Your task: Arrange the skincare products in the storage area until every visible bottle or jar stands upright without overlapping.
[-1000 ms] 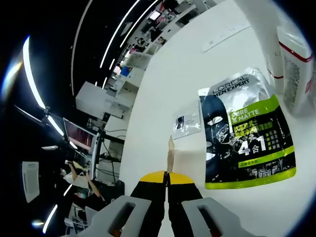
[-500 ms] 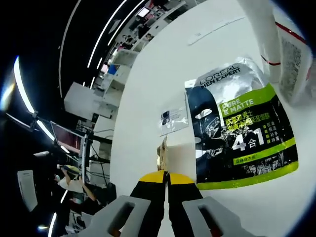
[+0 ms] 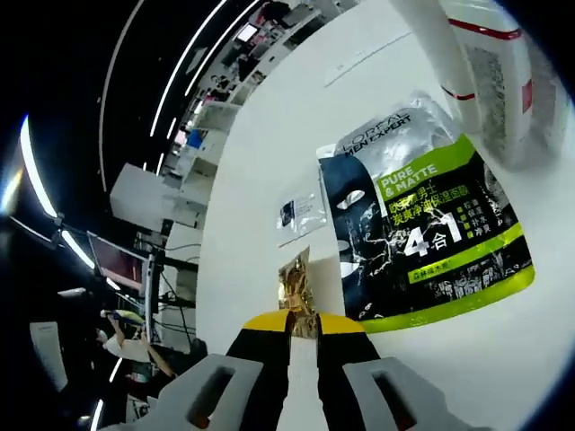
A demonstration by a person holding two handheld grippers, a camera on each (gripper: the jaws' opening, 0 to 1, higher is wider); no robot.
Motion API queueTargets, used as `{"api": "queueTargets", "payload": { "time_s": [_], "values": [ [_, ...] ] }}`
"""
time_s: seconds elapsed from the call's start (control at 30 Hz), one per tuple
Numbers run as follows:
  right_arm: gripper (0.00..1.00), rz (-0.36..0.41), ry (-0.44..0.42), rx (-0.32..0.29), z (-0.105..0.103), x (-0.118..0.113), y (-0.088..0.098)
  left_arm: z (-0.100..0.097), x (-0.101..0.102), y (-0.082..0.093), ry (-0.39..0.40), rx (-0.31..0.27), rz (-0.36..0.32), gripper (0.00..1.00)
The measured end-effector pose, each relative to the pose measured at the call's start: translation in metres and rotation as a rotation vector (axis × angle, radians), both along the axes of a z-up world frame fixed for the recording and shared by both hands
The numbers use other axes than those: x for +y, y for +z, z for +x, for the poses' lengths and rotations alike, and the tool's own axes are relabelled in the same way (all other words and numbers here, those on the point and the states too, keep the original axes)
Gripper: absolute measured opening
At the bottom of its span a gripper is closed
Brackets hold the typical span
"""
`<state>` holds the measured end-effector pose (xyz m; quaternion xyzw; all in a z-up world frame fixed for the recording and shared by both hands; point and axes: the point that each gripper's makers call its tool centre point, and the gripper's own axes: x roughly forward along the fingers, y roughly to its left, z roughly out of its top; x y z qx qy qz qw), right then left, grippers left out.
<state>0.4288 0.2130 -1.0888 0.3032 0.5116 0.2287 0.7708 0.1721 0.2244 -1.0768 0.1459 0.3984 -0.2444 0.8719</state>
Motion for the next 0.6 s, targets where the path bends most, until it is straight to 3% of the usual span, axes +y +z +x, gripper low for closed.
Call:
{"api": "queueTargets", "payload": {
  "time_s": [0.13,0.23,0.47,0.6],
  "values": [
    [0.08,-0.043,0.059,-0.028,-0.002,0.0,-0.002,0.0,0.0,0.0,-0.004,0.002,0.004,0.0],
    [0.15,-0.093,0.134,-0.044,-0.008,0.001,-0.005,-0.001,0.0,-0.002,-0.004,0.008,0.008,0.0],
    [0.12,-0.276,0.381,-0.214,-0.009,0.003,-0.001,-0.001,0.001,-0.001,-0.003,0.004,0.01,0.0],
    [0.13,-0.362,0.563,-0.294,-0.007,0.013,0.0,-0.001,0.002,-0.003,0.001,0.012,0.015,0.0]
  ]
}}
